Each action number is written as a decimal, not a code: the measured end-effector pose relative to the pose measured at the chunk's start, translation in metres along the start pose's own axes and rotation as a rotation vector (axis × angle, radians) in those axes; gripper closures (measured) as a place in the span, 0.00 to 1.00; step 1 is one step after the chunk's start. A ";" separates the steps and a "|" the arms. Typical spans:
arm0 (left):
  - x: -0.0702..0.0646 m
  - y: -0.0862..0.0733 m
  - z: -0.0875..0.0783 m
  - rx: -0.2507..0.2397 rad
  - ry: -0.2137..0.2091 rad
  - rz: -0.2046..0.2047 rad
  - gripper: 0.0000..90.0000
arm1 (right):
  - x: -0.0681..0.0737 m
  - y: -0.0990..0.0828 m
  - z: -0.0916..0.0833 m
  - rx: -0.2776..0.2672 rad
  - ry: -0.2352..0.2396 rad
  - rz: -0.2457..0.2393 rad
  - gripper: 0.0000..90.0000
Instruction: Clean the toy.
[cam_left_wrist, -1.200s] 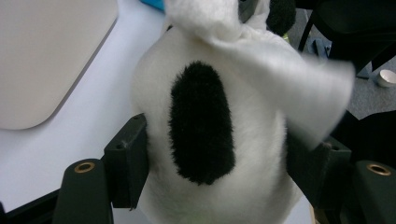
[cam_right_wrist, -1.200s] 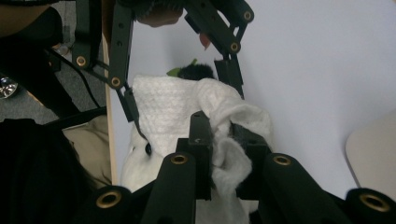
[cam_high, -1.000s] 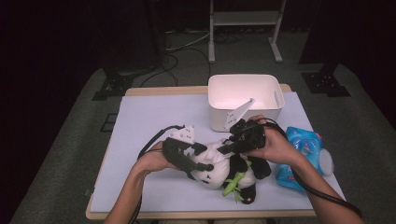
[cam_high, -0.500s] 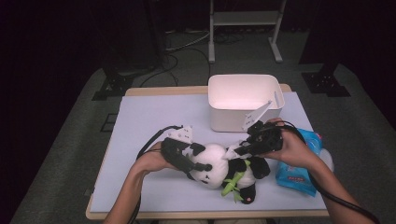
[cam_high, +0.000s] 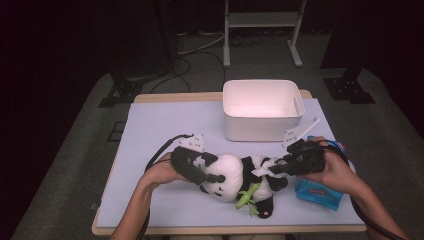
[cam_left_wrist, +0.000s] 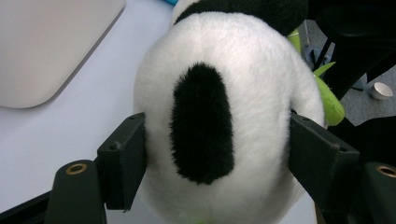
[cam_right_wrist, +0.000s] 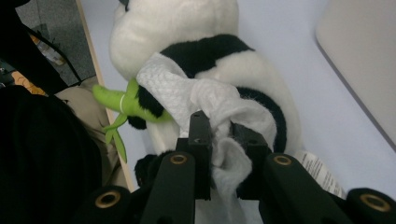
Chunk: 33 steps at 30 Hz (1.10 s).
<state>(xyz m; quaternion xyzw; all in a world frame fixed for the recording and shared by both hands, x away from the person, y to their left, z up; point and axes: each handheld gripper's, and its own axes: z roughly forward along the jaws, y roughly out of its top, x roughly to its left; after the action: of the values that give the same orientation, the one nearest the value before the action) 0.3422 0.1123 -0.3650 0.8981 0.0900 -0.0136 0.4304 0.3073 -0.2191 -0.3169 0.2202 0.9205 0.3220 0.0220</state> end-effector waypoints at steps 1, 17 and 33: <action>-0.001 0.000 0.000 -0.005 0.001 -0.002 0.29 | 0.001 -0.002 -0.001 -0.001 -0.001 0.000 0.88; -0.004 -0.002 -0.001 -0.002 -0.001 0.018 0.29 | -0.007 -0.022 -0.022 0.011 -0.037 0.042 0.87; -0.012 -0.005 -0.002 -0.045 0.012 0.025 0.30 | 0.003 0.060 0.023 0.025 0.049 -0.081 0.87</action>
<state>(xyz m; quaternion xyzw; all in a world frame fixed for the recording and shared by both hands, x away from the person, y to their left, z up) 0.3291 0.1155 -0.3663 0.8892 0.0814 -0.0009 0.4502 0.3318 -0.1628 -0.2986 0.1750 0.9329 0.3146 0.0097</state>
